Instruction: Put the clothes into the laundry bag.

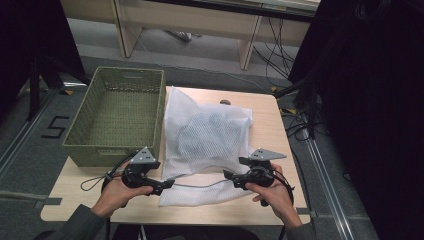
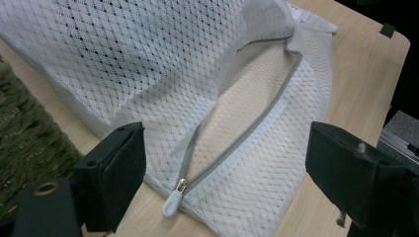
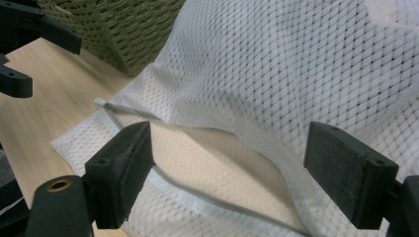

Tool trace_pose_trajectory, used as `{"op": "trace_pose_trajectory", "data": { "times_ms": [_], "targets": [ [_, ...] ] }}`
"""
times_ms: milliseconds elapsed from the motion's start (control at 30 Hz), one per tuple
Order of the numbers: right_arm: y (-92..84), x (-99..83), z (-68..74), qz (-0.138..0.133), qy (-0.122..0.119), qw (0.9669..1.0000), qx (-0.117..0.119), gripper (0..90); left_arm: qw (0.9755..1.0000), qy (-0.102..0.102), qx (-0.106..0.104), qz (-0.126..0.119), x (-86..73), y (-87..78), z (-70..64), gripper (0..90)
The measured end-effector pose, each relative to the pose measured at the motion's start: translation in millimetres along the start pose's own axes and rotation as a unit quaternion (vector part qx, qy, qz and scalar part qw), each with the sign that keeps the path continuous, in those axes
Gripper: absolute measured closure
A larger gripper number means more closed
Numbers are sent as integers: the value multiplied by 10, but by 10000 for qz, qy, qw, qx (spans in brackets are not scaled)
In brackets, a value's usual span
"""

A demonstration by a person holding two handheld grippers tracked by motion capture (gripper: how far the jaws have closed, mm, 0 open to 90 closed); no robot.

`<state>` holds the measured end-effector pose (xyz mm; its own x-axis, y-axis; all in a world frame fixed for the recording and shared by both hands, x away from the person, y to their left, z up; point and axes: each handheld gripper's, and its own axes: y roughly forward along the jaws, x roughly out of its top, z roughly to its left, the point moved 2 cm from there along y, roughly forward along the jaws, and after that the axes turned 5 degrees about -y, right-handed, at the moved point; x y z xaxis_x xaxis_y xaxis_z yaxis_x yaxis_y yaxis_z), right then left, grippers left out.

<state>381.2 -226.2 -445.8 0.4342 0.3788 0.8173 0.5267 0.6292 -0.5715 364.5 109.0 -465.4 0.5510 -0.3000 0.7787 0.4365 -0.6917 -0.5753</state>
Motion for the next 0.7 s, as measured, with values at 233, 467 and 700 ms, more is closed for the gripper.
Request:
{"op": "trace_pose_trajectory", "data": {
  "times_ms": [233, 467, 700],
  "targets": [
    [-5, -97, 127, 139, 18, 9998, 107, 199, 9999, 123, -7, 117, -50, -43, -45, 152],
    [-34, -187, 256, 201, 7, 9996, 179, 196, 9997, 225, 41, 114, -102, -76, -113, 153],
    [-102, -285, 331, 211, -70, 9996, 146, 196, 9994, 303, 23, 192, -172, -118, -222, 152]
  ]
}}
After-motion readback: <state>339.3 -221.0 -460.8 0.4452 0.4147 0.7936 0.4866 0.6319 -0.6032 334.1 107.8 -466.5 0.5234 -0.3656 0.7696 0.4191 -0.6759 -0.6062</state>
